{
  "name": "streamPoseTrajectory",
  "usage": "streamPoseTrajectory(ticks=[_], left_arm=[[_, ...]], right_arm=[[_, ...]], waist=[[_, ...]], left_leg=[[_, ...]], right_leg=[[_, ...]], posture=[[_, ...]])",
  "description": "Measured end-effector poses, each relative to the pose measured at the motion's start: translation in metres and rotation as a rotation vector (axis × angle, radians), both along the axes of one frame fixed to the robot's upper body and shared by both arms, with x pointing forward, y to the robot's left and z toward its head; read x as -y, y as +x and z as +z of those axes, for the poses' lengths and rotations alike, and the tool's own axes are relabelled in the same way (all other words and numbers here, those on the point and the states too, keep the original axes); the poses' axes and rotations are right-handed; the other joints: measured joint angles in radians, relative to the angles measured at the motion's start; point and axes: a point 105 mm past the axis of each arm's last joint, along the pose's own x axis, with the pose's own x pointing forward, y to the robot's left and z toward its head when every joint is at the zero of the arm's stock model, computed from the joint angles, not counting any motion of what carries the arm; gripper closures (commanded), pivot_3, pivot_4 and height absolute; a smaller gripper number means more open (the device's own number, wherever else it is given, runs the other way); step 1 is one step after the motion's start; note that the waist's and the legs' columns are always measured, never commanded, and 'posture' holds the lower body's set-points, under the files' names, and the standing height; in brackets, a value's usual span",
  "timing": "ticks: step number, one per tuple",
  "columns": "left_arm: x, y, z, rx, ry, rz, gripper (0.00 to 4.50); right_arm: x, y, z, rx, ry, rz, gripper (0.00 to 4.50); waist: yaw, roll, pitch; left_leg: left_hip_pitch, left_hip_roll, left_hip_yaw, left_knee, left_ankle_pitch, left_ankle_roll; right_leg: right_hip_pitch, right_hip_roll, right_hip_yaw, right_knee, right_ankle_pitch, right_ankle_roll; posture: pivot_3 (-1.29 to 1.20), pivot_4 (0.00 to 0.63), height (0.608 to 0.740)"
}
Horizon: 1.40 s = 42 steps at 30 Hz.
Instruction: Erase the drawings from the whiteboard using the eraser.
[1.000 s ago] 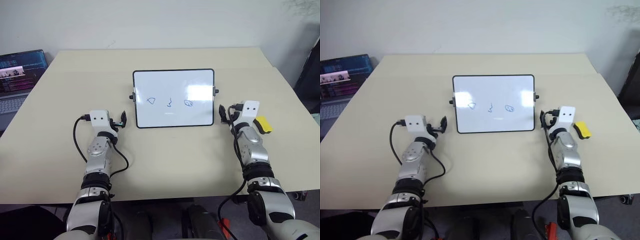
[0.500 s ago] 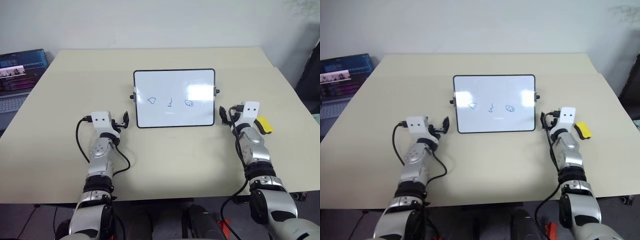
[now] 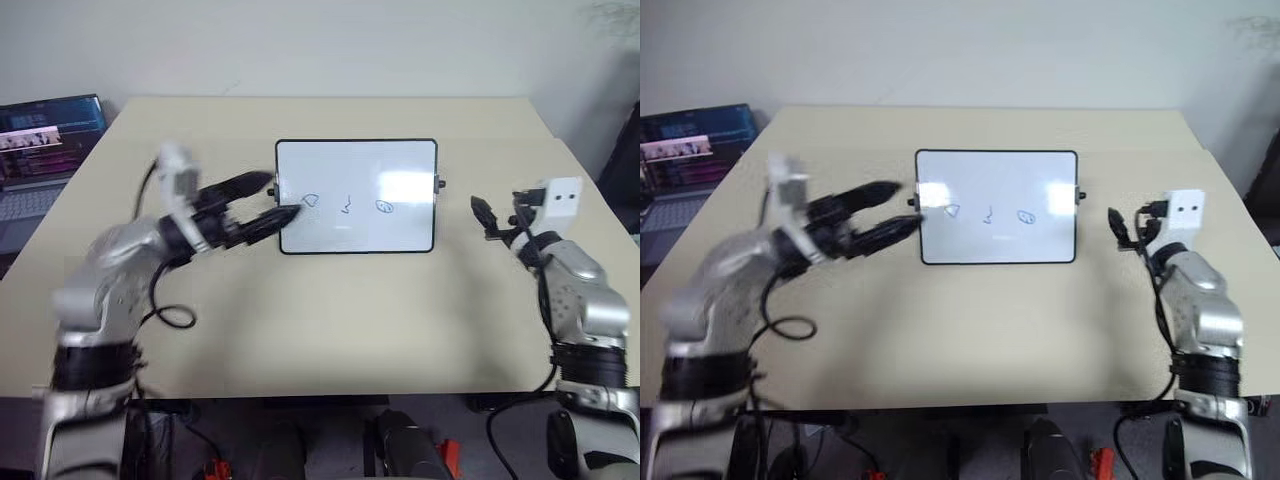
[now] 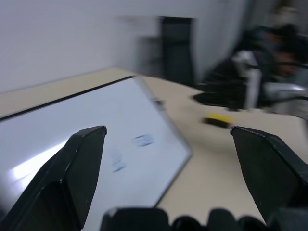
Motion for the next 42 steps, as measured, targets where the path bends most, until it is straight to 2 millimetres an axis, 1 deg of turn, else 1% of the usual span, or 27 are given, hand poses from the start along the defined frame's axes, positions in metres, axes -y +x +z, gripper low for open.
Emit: streamPoseTrajectory(ticks=[1,2,3,4,5,6,8,11,15,17,19,22,25,28,30,42], left_arm=[[0.022,0.001,-0.009,-0.013,0.033,-0.072,0.0],[0.038,0.002,-0.023,-0.038,0.062,-0.115,0.0],[0.054,0.006,-0.042,-0.065,0.097,-0.137,0.0],[0.065,0.009,-0.056,-0.087,0.12,-0.146,0.0],[0.08,0.014,-0.075,-0.105,0.155,-0.156,0.0],[0.092,0.015,-0.088,-0.114,0.174,-0.172,0.0],[0.111,0.013,-0.1,-0.1,0.197,-0.209,0.0],[0.129,0.017,-0.1,-0.029,0.192,-0.213,0.0],[0.14,0.015,-0.102,-0.002,0.181,-0.222,0.0],[0.144,0.012,-0.103,0.003,0.171,-0.233,0.0],[0.146,0.012,-0.104,0.017,0.17,-0.222,0.0],[0.145,0.014,-0.106,0.03,0.179,-0.205,0.0],[0.143,0.015,-0.106,0.032,0.186,-0.201,0.0],[0.138,0.017,-0.109,0.025,0.191,-0.189,0.0],[0.136,0.017,-0.11,0.022,0.189,-0.181,0.0],[0.132,0.021,-0.108,0.023,0.183,-0.163,0.0]], right_arm=[[0.009,-0.004,0.004,-0.015,-0.01,-0.032,0.01],[0.015,-0.007,0.008,-0.019,-0.015,-0.06,0.01],[0.026,-0.011,0.009,-0.046,-0.026,-0.104,0.01],[0.036,-0.013,0.009,-0.07,-0.029,-0.142,0.01],[0.053,-0.018,0.006,-0.119,-0.019,-0.206,0.01],[0.065,-0.023,0.004,-0.151,-0.002,-0.248,0.01],[0.076,-0.029,0.001,-0.192,0.026,-0.277,0.01],[0.077,-0.033,-0.021,-0.297,0.027,-0.224,0.01],[0.071,-0.027,-0.046,-0.389,0.044,-0.159,0.01],[0.075,-0.024,-0.054,-0.427,0.035,-0.153,0.01],[0.081,-0.021,-0.059,-0.45,0.018,-0.163,0.01],[0.082,-0.016,-0.061,-0.452,0.016,-0.147,0.01],[0.08,-0.01,-0.061,-0.446,0.005,-0.136,0.56],[0.081,-0.008,-0.064,-0.452,-0.003,-0.131,1.67],[0.082,-0.007,-0.067,-0.458,0.003,-0.133,2.04],[0.081,-0.005,-0.076,-0.473,0.014,-0.128,2.04]], waist=[[0.002,0.001,-0.001],[0.001,0.001,-0.001],[-0.002,0.001,-0.001],[-0.004,0.001,0.0],[-0.005,0.001,0.0],[-0.005,0.001,0.0],[-0.011,0.001,0.0],[-0.009,0.001,0.0],[-0.01,0.001,0.0],[-0.008,0.001,0.0],[-0.007,0.001,0.0],[-0.008,0.001,0.0],[-0.007,0.001,0.0],[-0.006,0.001,0.0],[-0.006,0.001,0.0],[-0.007,0.001,0.0]], left_leg=[[0.0,-0.001,0.0,0.0,0.0,0.0],[0.0,-0.001,0.0,0.0,0.0,0.0],[0.0,-0.001,0.0,0.0,0.0,0.0],[0.0,-0.001,0.0,-0.001,0.0,0.001],[0.0,-0.001,-0.001,-0.001,0.0,0.001],[-0.001,-0.001,-0.002,-0.002,0.0,0.001],[-0.001,-0.001,-0.001,-0.003,-0.002,0.004],[-0.001,-0.001,-0.001,-0.002,-0.003,0.006],[-0.001,-0.001,0.0,-0.002,-0.003,0.007],[-0.001,-0.001,0.001,-0.001,-0.003,0.007],[-0.001,-0.001,0.001,-0.001,-0.003,0.007],[-0.001,-0.001,0.001,-0.001,-0.003,0.007],[-0.001,-0.001,0.001,-0.001,-0.003,0.007],[-0.001,-0.001,0.001,-0.001,-0.003,0.007],[-0.001,-0.001,0.001,-0.001,-0.003,0.007],[-0.001,-0.001,0.0,-0.001,-0.003,0.007]], right_leg=[[0.001,-0.001,0.0,-0.001,0.0,0.0],[0.001,-0.001,0.001,-0.002,0.001,-0.002],[0.001,-0.001,0.001,-0.003,0.003,-0.004],[0.0,0.0,0.001,-0.003,0.003,-0.005],[0.0,0.0,0.001,-0.004,0.003,-0.005],[0.0,0.0,0.001,-0.006,0.003,-0.005],[0.0,0.0,0.002,-0.007,0.003,-0.005],[0.0,0.0,0.002,-0.009,0.003,-0.005],[0.0,0.0,0.003,-0.008,0.003,-0.005],[0.0,0.0,0.003,-0.008,0.003,-0.005],[0.001,0.0,0.003,-0.008,0.003,-0.005],[0.001,0.0,0.003,-0.008,0.003,-0.005],[0.001,0.0,0.003,-0.008,0.003,-0.005],[0.001,0.0,0.003,-0.008,0.003,-0.005],[0.001,0.0,0.003,-0.008,0.003,-0.005],[0.001,0.0,0.003,-0.007,0.003,-0.005]], posture=[[0.0,0.15,0.74],[0.0,0.15,0.74],[0.0,0.15,0.74],[0.0,0.15,0.74],[0.0,0.15,0.74],[0.0,0.15,0.74],[0.0,0.15,0.74],[0.0,0.15,0.74],[0.0,0.15,0.74],[0.0,0.15,0.74],[0.0,0.15,0.74],[0.0,0.15,0.74],[0.0,0.15,0.74],[0.0,0.15,0.74],[0.0,0.15,0.74],[0.0,0.15,0.74]])
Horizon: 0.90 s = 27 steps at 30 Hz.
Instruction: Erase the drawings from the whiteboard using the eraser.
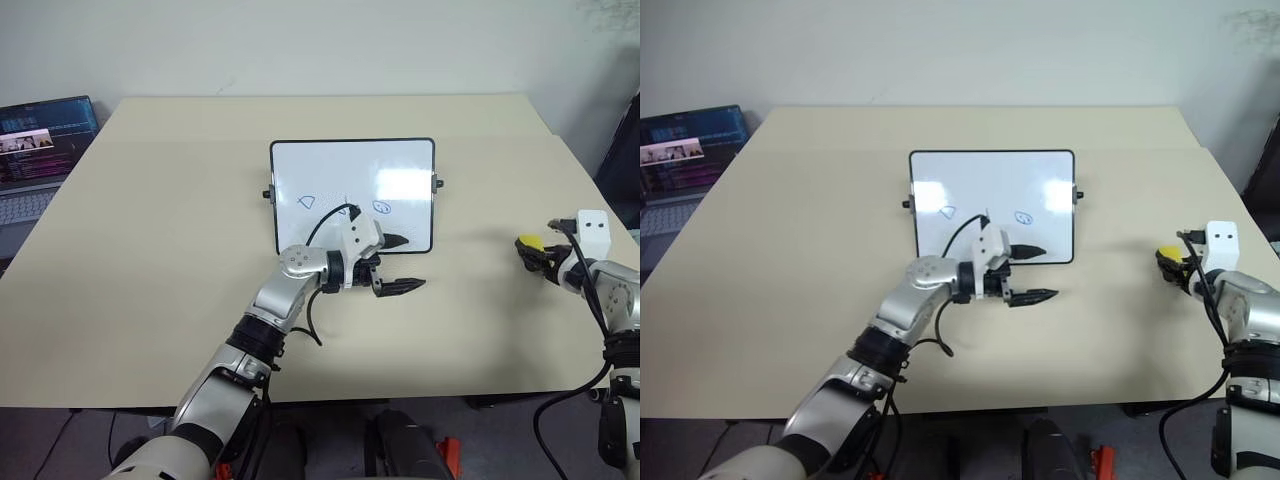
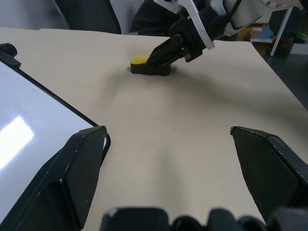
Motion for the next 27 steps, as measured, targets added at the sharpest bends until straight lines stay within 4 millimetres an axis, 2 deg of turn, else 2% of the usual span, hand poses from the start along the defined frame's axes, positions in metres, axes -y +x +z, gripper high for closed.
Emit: streamPoseTrajectory(ticks=[12,15,27], left_arm=[[-0.0026,0.0012,-0.001,0.002,0.012,0.007,0.0],[-0.0032,0.0015,-0.0011,0.003,0.014,0.008,0.0],[-0.0045,0.0026,-0.0019,0.011,0.028,0.015,0.0]], right_arm=[[0.0005,0.0001,0.0009,0.011,0.022,-0.013,2.04],[0.0007,-0.0001,0.0009,0.01,0.024,-0.014,2.58],[0.0011,-0.0009,0.0018,0.007,0.028,-0.017,2.58]], waist=[[0.0,0.0,0.0],[0.0,0.0,0.0],[0.0,0.0,0.0]], left_leg=[[0.0,0.0,0.0,0.0,0.0,0.0],[0.0,0.0,0.0,0.0,0.0,0.0],[0.0,0.0,0.0,0.0,0.0,0.0]], right_leg=[[0.0,0.0,0.0,0.0,0.0,0.0],[0.0,0.0,0.0,0.0,0.0,0.0],[0.0,0.0,0.0,0.001,0.0,0.0]], posture=[[0.0,0.15,0.74],[0.0,0.15,0.74],[0.0,0.15,0.74]])
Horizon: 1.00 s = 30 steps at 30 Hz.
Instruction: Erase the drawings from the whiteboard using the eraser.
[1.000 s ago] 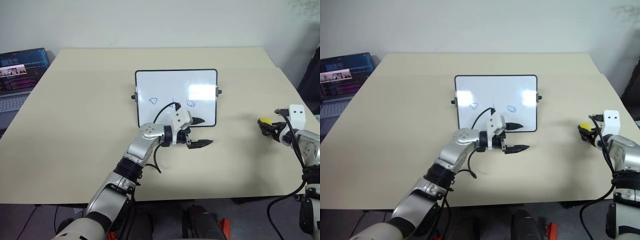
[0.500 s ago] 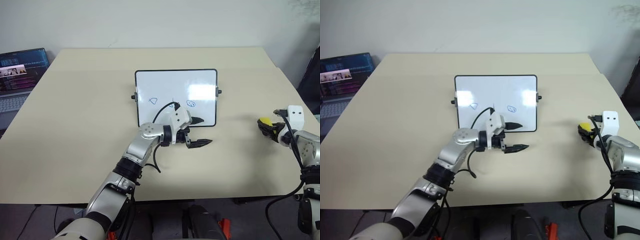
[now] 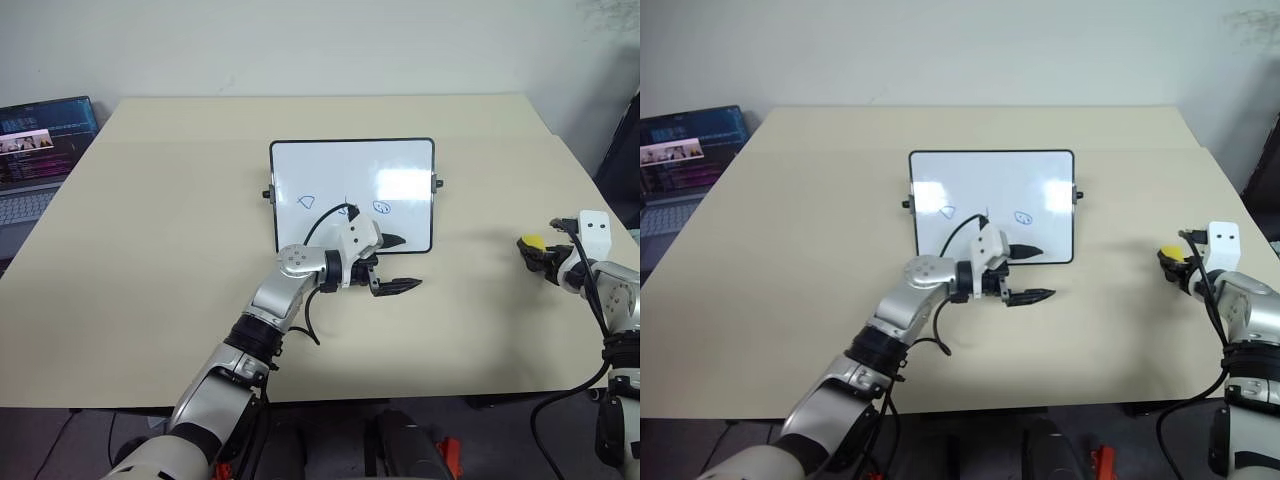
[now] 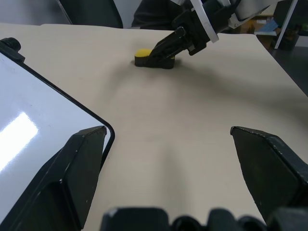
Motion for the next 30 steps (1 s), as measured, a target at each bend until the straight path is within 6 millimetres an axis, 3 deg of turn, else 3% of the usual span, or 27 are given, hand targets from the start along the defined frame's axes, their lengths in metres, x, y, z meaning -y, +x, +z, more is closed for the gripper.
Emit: streamPoseTrajectory(ticks=[8,10,13,16,21,27,30], left_arm=[[-0.002,0.001,0.0,0.002,0.003,0.006,0.0],[-0.008,0.004,0.001,0.007,0.007,0.028,0.0],[-0.034,0.015,0.007,0.027,0.027,0.104,0.0],[-0.073,0.024,0.016,0.054,0.054,0.205,0.0],[-0.136,0.026,0.03,0.074,0.083,0.375,0.0],[-0.17,0.019,0.036,0.085,0.087,0.499,0.0],[-0.185,0.013,0.026,0.07,0.103,0.571,0.0]], right_arm=[[-0.006,0.001,0.015,0.027,-0.024,0.025,2.58],[-0.013,0.001,0.028,0.056,-0.037,0.052,2.58],[-0.03,-0.002,0.064,0.136,-0.086,0.118,2.58],[-0.061,-0.005,0.094,0.204,-0.105,0.219,2.58],[-0.126,-0.007,0.117,0.261,-0.093,0.438,2.58],[-0.173,-0.001,0.127,0.304,-0.096,0.579,2.58],[-0.213,0.008,0.127,0.348,-0.065,0.667,2.58]], waist=[[0.0,0.0,0.0],[-0.003,0.0,0.0],[-0.005,0.001,0.0],[-0.007,0.001,0.0],[-0.006,0.001,0.0],[0.007,0.001,0.0],[-0.005,0.001,0.0]], left_leg=[[0.0,0.0,0.0,0.0,0.0,0.0],[0.0,0.0,0.0,0.0,0.0,0.0],[0.001,0.0,0.0,0.0,0.0,0.0],[0.001,0.0,-0.001,0.0,0.0,0.0],[0.0,0.001,-0.002,0.0,0.0,0.0],[-0.002,0.0,-0.004,0.001,0.0,0.0],[-0.001,0.001,-0.004,0.001,0.0,0.0]], right_leg=[[0.0,0.0,0.0,0.0,0.0,0.0],[0.0,0.0,0.0,0.001,0.0,0.0],[0.0,0.0,0.0,0.002,0.0,0.0],[0.0,0.0,0.0,0.002,0.0,0.0],[0.0,0.0,-0.002,0.002,0.0,0.0],[0.0,-0.002,-0.006,0.001,0.0,0.0],[-0.001,-0.002,-0.006,0.002,0.0,0.0]], posture=[[0.0,0.15,0.74],[0.0,0.15,0.74],[0.0,0.15,0.74],[0.0,0.15,0.74],[0.0,0.15,0.74],[0.0,0.15,0.74],[0.0,0.15,0.74]])
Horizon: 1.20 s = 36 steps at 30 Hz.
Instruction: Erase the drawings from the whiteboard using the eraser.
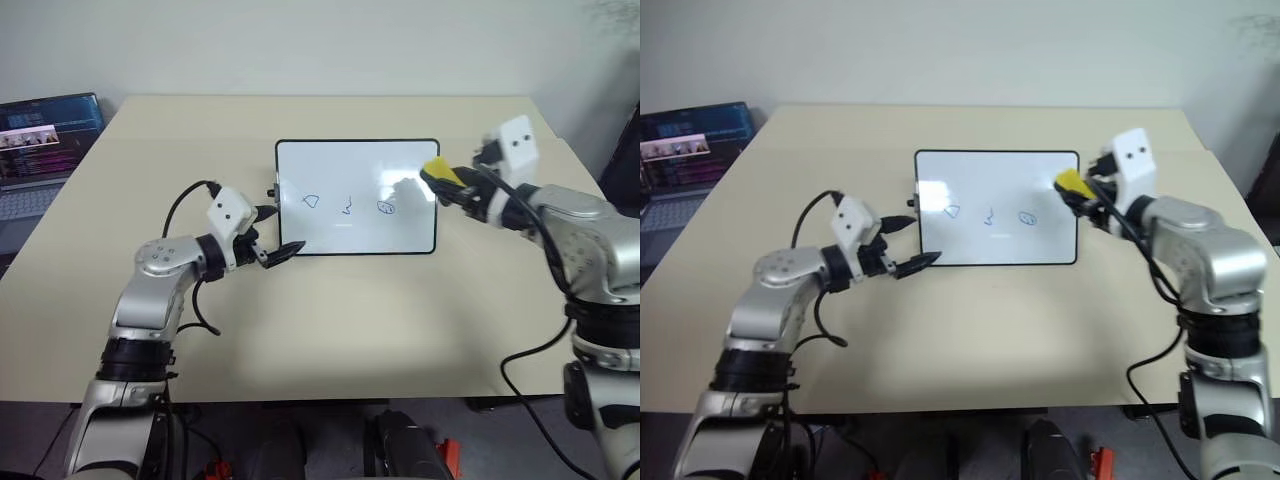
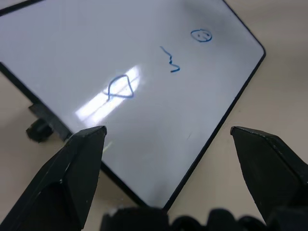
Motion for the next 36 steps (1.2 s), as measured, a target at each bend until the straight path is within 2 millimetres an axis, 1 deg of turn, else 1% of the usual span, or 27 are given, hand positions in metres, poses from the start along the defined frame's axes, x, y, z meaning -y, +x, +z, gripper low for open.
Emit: streamPoseTrajectory(ticks=[2,4,7,10,12,15,20,24,28,31,36], left_arm=[[-0.002,-0.003,-0.001,0.008,-0.001,0.027,0.0],[-0.003,-0.005,0.001,0.021,0.006,0.046,0.0],[-0.008,-0.008,-0.002,0.025,0.014,0.078,0.0],[-0.01,-0.009,-0.002,0.025,0.013,0.098,0.0],[-0.011,-0.009,0.002,0.041,0.012,0.108,0.0],[-0.011,-0.011,0.007,0.058,0.014,0.109,0.0],[-0.01,-0.014,0.004,0.04,0.004,0.108,0.0],[-0.013,-0.015,0.002,0.034,0.021,0.111,0.0],[-0.015,-0.015,0.003,0.034,0.034,0.113,0.0],[-0.014,-0.015,0.002,0.032,0.035,0.11,0.0],[-0.01,-0.015,-0.004,0.018,0.058,0.095,0.0]], right_arm=[[-0.026,0.005,-0.005,0.033,-0.019,0.053,2.58],[-0.045,0.007,-0.005,0.067,-0.031,0.097,2.58],[-0.071,0.008,0.008,0.136,-0.012,0.158,2.58],[-0.09,0.007,0.015,0.188,-0.01,0.206,2.58],[-0.097,0.009,0.014,0.2,-0.014,0.216,2.58],[-0.1,0.015,0.011,0.196,-0.009,0.211,2.58],[-0.109,0.022,0.004,0.213,-0.031,0.205,2.58],[-0.125,0.019,-0.001,0.232,-0.056,0.243,2.58],[-0.139,0.018,0.001,0.264,-0.059,0.271,2.58],[-0.142,0.021,-0.002,0.275,-0.065,0.264,2.58],[-0.139,0.034,-0.016,0.279,-0.12,0.224,2.58]], waist=[[-0.002,0.0,0.0],[-0.001,0.0,0.0],[0.001,0.0,0.0],[0.003,0.0,0.0],[0.003,0.0,0.0],[0.003,0.0,0.0],[0.0,0.0,0.0],[-0.003,0.0,0.0],[-0.002,0.0,0.0],[-0.002,0.0,0.0],[-0.002,0.0,0.0]], left_leg=[[0.0,0.0,-0.001,0.0,0.0,0.0],[-0.001,0.0,-0.001,0.0,0.0,0.0],[-0.001,0.0,-0.002,0.0,0.0,0.0],[-0.002,0.0,-0.003,0.0,0.0,0.0],[-0.002,0.0,-0.004,0.0,0.0,0.0],[-0.002,0.0,-0.004,0.0,0.0,0.0],[-0.002,0.0,-0.005,0.001,0.0,0.0],[0.0,0.0,-0.006,0.001,0.0,0.0],[0.0,0.0,-0.007,0.001,0.0,-0.001],[0.0,0.0,-0.008,0.001,0.0,-0.001],[0.0,0.0,-0.008,0.001,0.0,-0.001]], right_leg=[[-0.001,0.0,0.0,0.001,0.0,0.0],[-0.001,0.0,-0.001,0.0,0.0,0.0],[-0.001,0.0,-0.002,0.0,0.0,0.0],[-0.001,0.0,-0.004,0.001,0.0,0.0],[-0.001,0.0,-0.005,0.001,0.0,0.0],[-0.001,-0.001,-0.005,0.001,0.0,0.0],[-0.003,0.0,-0.006,0.007,-0.001,-0.003],[-0.003,0.0,-0.007,0.011,-0.003,-0.005],[-0.003,0.0,-0.008,0.012,-0.003,-0.005],[-0.003,0.0,-0.009,0.013,-0.003,-0.005],[-0.003,0.0,-0.01,0.013,-0.004,-0.006]], posture=[[0.0,0.15,0.74],[0.0,0.15,0.74],[0.0,0.15,0.74],[0.0,0.15,0.74],[0.0,0.15,0.74],[0.0,0.15,0.74],[0.0,0.15,0.74],[0.0,0.15,0.74],[0.0,0.15,0.74],[0.0,0.15,0.74],[0.0,0.15,0.74]])
